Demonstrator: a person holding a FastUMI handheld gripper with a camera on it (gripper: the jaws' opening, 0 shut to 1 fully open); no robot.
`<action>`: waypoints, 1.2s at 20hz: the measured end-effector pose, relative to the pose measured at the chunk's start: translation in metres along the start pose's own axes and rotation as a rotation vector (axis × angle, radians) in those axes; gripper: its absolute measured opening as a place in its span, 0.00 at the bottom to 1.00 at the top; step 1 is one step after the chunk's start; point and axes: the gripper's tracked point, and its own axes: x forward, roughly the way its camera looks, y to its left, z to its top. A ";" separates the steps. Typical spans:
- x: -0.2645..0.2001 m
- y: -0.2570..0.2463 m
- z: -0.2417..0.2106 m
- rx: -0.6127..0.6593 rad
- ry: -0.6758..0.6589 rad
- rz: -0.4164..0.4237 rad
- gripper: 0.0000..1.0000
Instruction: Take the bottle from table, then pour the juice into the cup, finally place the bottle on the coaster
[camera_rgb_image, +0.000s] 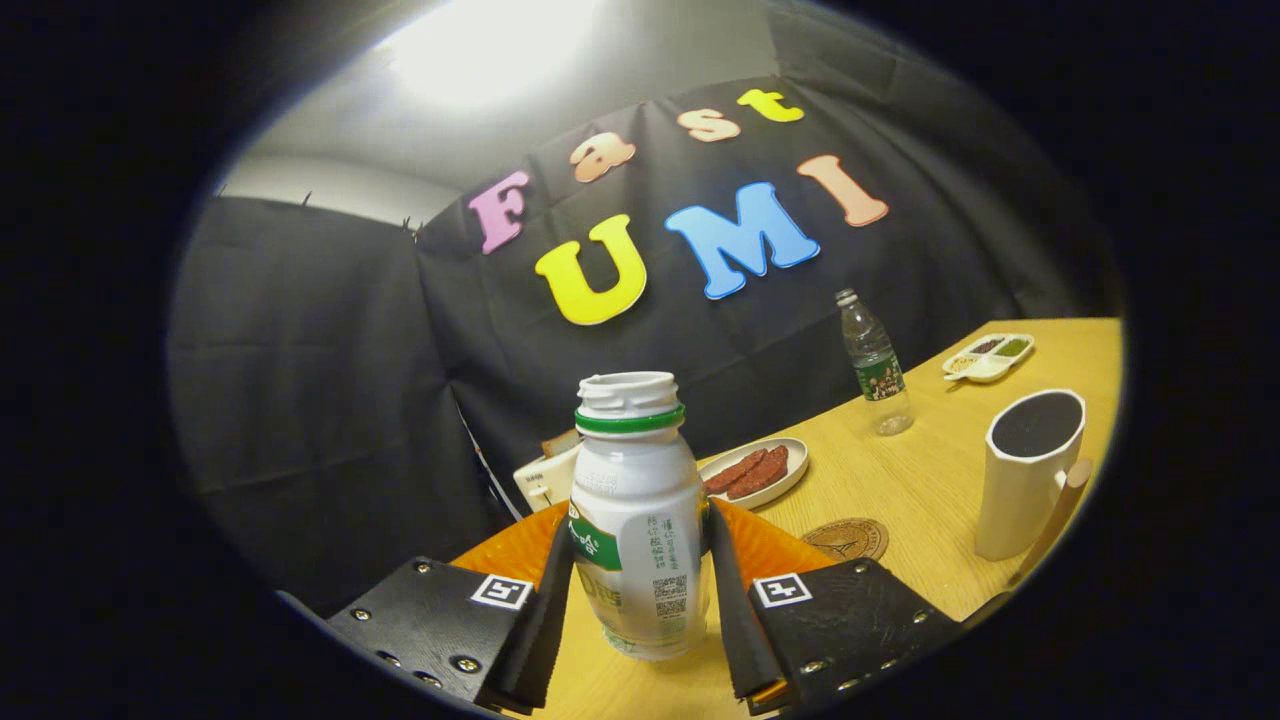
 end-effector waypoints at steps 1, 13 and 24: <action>-0.002 -0.004 0.009 0.042 -0.023 0.002 0.66; -0.012 -0.053 0.045 0.497 -0.117 0.001 0.65; -0.016 -0.069 0.063 0.803 -0.176 0.010 0.65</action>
